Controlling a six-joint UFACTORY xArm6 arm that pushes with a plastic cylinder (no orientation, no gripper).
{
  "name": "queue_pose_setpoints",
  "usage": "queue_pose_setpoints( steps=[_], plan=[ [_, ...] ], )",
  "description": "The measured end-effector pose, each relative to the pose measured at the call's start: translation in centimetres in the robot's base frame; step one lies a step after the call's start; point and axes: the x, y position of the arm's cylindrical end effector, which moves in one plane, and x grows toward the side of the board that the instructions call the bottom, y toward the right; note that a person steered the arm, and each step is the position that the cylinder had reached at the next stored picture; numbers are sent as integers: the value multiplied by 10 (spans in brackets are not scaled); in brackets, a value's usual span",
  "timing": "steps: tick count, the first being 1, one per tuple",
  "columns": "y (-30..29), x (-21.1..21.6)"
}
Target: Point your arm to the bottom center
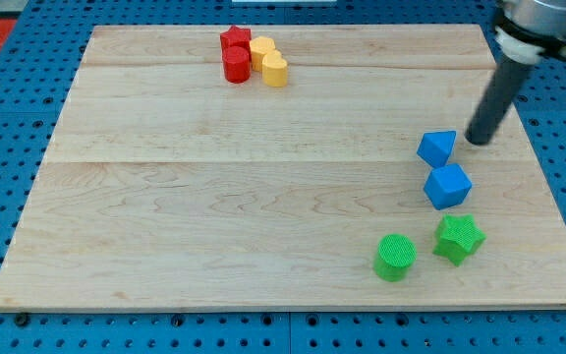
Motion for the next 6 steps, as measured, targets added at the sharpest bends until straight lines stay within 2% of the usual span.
queue_pose_setpoints(
  steps=[1,2,4,6],
  plan=[
    [-50,-55],
    [-109,-71],
    [-160,13],
    [-161,152]
  ],
)
